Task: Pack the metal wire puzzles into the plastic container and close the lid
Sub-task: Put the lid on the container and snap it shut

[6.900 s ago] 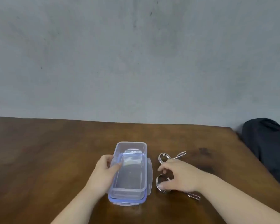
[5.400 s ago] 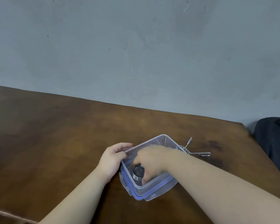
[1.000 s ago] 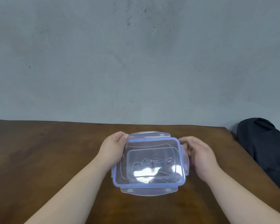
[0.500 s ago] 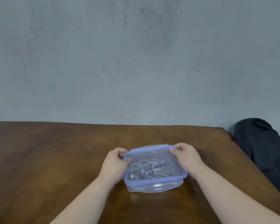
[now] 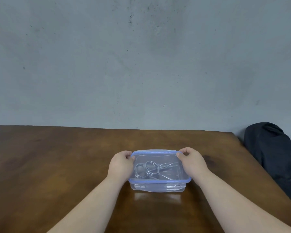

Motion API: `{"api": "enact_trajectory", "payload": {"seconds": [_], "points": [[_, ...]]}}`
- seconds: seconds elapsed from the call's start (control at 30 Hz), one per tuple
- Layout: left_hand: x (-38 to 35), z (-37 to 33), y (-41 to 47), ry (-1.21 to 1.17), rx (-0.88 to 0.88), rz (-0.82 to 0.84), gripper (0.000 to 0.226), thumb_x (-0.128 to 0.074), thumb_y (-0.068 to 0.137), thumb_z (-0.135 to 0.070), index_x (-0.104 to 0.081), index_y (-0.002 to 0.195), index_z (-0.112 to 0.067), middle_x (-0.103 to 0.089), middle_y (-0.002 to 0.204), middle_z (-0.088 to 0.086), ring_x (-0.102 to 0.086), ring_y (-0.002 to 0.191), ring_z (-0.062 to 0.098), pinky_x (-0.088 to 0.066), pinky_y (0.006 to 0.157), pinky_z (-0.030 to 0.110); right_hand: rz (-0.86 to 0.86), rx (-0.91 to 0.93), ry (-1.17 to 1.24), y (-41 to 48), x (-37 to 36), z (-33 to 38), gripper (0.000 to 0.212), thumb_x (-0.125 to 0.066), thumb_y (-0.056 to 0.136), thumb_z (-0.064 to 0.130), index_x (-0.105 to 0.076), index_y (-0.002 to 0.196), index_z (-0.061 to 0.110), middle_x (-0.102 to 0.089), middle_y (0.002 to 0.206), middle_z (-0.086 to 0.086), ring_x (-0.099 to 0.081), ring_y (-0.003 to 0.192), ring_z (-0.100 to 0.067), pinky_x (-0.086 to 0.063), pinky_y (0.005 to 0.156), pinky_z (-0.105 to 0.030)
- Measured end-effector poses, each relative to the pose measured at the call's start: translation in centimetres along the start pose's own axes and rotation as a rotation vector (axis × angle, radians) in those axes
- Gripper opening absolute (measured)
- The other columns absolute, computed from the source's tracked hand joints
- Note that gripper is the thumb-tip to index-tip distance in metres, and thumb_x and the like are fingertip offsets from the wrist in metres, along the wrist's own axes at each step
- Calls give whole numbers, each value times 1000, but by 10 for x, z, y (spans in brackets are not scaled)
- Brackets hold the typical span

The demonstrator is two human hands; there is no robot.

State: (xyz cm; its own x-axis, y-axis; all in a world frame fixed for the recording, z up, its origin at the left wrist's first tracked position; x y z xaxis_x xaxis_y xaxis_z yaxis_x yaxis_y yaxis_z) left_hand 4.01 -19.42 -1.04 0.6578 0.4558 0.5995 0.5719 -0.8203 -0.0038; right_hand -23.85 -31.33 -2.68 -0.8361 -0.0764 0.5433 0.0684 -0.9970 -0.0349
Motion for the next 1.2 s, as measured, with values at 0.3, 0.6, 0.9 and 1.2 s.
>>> {"api": "enact_trajectory", "payload": {"seconds": [0.3,0.6,0.9,1.2], "points": [[-6,-4,16,64,-7,36,27,-54,98,-24,-75,115,-18,-76,97,-3,-68,85,18,-46,67,26,7,-28,5,8,1,7,14,-63,96,30,-71,86,26,-74,86,5,-69,84,-21,-57,80,-42],[-8,-8,27,93,0,76,30,-57,98,-25,-72,123,-16,-75,116,0,-65,101,20,-47,84,29,0,-72,109,1,-4,-4,18,-60,99,25,-78,101,22,-77,95,5,-70,90,-20,-58,87,-42],[-9,-2,23,39,23,90,16,-58,98,-23,-69,109,-17,-71,99,-3,-64,89,17,-45,73,27,12,-80,160,-4,-5,-5,19,-59,101,23,-78,103,23,-74,95,10,-68,98,-21,-55,95,-43],[-34,0,18,-225,85,245,46,-41,102,-10,-51,145,-24,-62,136,0,-66,105,17,-52,75,20,229,-71,327,0,-29,-10,37,-46,107,21,-60,140,31,-66,135,1,-65,118,-22,-51,105,-44]]}}
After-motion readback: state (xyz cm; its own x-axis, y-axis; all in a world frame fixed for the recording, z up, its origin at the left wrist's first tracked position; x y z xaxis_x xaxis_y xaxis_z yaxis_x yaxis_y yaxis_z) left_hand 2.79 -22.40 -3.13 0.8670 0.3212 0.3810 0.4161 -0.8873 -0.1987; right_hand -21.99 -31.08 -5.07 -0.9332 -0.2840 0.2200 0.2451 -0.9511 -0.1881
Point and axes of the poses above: each hand's wrist, its own y-axis towards the middle knuckle, its own x-axis out of the back of the hand, z = x × y, the point moved 10 cm from there along y, towards the middle knuckle
